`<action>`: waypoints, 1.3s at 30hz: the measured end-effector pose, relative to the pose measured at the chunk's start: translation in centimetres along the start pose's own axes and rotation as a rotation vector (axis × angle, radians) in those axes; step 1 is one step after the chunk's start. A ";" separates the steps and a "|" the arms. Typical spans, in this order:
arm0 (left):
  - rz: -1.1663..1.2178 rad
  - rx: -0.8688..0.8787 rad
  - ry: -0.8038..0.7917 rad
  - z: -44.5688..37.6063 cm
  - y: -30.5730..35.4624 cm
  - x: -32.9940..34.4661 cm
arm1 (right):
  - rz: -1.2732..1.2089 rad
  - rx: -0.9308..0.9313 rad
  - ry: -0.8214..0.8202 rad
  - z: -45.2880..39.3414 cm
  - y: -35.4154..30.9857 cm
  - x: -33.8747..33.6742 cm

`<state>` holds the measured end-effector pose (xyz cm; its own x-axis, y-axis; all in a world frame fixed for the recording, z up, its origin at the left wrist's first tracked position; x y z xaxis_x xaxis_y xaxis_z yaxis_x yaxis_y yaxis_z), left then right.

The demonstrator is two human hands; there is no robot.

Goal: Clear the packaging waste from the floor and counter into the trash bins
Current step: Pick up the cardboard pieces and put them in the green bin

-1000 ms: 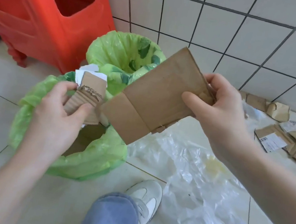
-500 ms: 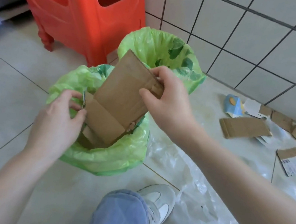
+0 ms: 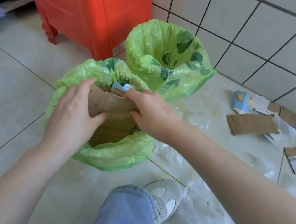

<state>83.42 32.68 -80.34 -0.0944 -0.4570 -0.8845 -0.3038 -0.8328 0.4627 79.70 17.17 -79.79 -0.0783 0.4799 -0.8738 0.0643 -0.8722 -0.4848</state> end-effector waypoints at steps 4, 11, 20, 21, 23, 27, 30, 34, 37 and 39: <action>0.032 0.114 0.029 -0.4 1.1 0.3 | 0.101 -0.021 0.081 0.2 0.3 0.4; -0.129 0.166 -0.010 -0.8 2.1 2.2 | -0.046 0.087 0.255 2.2 3.0 -2.5; 0.002 0.481 0.069 0.2 11.8 2.3 | -0.264 0.412 0.275 9.3 11.4 -4.0; 0.012 0.527 0.026 0.4 13.3 3.4 | -0.280 0.456 0.263 10.3 12.6 -3.8; 0.041 0.582 -0.076 0.5 15.9 5.9 | -0.303 0.548 0.215 12.4 15.2 -3.4; 0.132 0.565 -0.347 0.4 19.6 11.4 | -0.336 0.738 0.156 16.8 20.2 -2.2; 0.093 0.542 -0.520 0.1 21.9 15.4 | -0.335 0.881 0.131 20.7 24.4 -1.6; -0.087 0.608 -0.709 -0.6 24.1 20.3 | -0.305 1.029 0.087 25.4 28.7 -1.1; -0.229 0.667 -0.758 -1.4 26.2 23.0 | -0.274 1.083 0.071 27.8 31.0 -0.8; -0.302 0.696 -0.770 -1.6 27.9 24.4 | -0.259 1.099 0.067 28.9 32.2 -0.6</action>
<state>74.14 -2.14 -88.90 -0.4220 0.2588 -0.8689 -0.8636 -0.4065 0.2983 53.02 -13.92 -93.77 0.0940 0.6335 -0.7680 -0.8580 -0.3397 -0.3852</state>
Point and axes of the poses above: each hand's wrist, its own z-axis away from the middle knuckle, its own x-axis out of the palm, y = z × x, the point moved 5 cm from there along -z, towards the middle knuckle, and after that the axes turned 1 degree about -z, right-handed, at the moved point
